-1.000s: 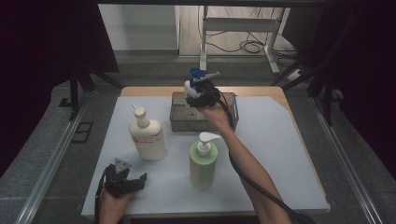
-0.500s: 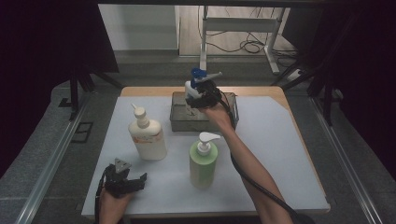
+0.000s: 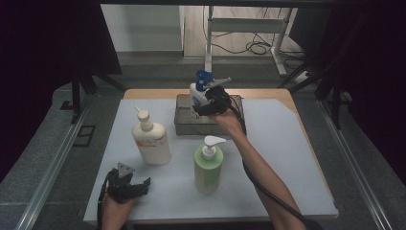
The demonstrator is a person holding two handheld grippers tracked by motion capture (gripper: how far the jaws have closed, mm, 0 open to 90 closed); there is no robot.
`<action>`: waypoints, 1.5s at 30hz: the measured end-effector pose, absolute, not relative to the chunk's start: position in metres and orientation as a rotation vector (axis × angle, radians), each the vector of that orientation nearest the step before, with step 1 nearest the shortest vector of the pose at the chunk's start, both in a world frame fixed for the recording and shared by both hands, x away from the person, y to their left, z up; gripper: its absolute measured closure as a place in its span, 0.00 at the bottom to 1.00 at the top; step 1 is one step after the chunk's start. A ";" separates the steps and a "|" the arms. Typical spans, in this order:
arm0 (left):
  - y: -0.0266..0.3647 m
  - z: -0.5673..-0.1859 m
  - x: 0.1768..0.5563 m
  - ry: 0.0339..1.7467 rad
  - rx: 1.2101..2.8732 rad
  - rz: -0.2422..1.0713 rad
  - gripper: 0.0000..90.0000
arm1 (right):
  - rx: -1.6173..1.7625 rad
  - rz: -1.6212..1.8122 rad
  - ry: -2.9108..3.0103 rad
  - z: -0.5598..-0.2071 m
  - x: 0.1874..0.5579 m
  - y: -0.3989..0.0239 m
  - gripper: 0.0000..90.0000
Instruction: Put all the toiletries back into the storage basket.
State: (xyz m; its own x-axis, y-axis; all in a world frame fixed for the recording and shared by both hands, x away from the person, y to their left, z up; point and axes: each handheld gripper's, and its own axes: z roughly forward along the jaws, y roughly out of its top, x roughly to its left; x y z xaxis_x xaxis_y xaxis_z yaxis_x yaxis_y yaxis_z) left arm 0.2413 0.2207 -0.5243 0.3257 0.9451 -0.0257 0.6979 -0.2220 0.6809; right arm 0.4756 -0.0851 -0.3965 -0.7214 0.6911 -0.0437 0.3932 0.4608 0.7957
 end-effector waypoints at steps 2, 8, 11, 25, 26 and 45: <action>0.221 -0.524 0.241 1.440 1.998 0.537 0.13 | 0.905 1.147 2.362 -0.397 0.472 -0.090 0.22; 0.220 -0.524 0.241 1.441 1.996 0.537 0.13 | 0.908 1.144 2.386 -0.400 0.465 -0.099 0.23; 0.220 -0.524 0.241 1.441 1.996 0.537 0.13 | 0.901 1.142 2.422 -0.404 0.462 -0.106 0.23; 0.220 -0.524 0.241 1.441 1.996 0.537 0.13 | 0.987 1.100 2.473 -0.416 0.459 -0.134 0.60; 0.220 -0.524 0.241 1.441 1.996 0.537 0.13 | 0.995 1.075 2.478 -0.418 0.459 -0.136 0.68; 0.221 -0.524 0.241 1.441 1.998 0.538 0.13 | 1.120 1.038 2.442 -0.440 0.483 -0.132 1.00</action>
